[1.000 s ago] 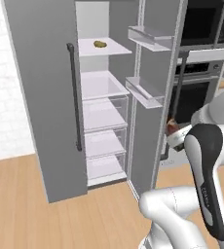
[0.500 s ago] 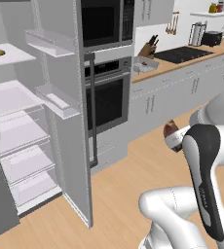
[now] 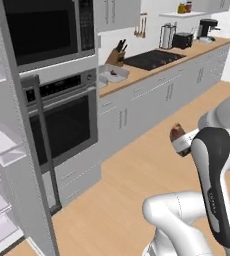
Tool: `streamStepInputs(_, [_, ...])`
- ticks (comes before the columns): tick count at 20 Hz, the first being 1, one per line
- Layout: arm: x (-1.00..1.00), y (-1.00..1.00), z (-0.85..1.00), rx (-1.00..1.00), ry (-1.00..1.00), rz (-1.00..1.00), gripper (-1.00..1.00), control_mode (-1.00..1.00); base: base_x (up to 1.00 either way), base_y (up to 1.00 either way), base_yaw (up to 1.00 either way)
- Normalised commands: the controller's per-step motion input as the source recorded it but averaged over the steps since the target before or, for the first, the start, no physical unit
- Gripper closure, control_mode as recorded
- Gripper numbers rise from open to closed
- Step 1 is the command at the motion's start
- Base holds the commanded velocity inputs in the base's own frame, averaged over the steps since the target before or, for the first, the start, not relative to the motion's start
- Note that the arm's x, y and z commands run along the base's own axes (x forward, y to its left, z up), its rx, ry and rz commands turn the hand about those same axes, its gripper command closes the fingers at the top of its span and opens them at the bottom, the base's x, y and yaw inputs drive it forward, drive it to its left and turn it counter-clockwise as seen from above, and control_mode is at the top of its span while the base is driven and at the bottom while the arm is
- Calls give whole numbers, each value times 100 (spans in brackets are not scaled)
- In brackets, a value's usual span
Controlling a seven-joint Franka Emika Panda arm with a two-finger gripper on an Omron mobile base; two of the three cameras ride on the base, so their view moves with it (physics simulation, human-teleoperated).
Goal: Place one potato and one steak in each tupperware on the nearby counter, to pack two identical lunches.
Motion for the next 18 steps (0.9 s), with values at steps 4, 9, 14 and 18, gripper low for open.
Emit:
streamStepInputs(4, [0, 0, 0, 0, 0, 0, 100, 100, 100, -7, 0])
streamStepInputs(9, [0, 0, 0, 0, 0, 0, 100, 100, 100, -39, 0])
streamStepInputs(14, [0, 0, 0, 0, 0, 0, 100, 100, 100, -37, 0])
streamStepInputs(18, [0, 0, 0, 0, 0, 0, 100, 100, 100, -17, 0])
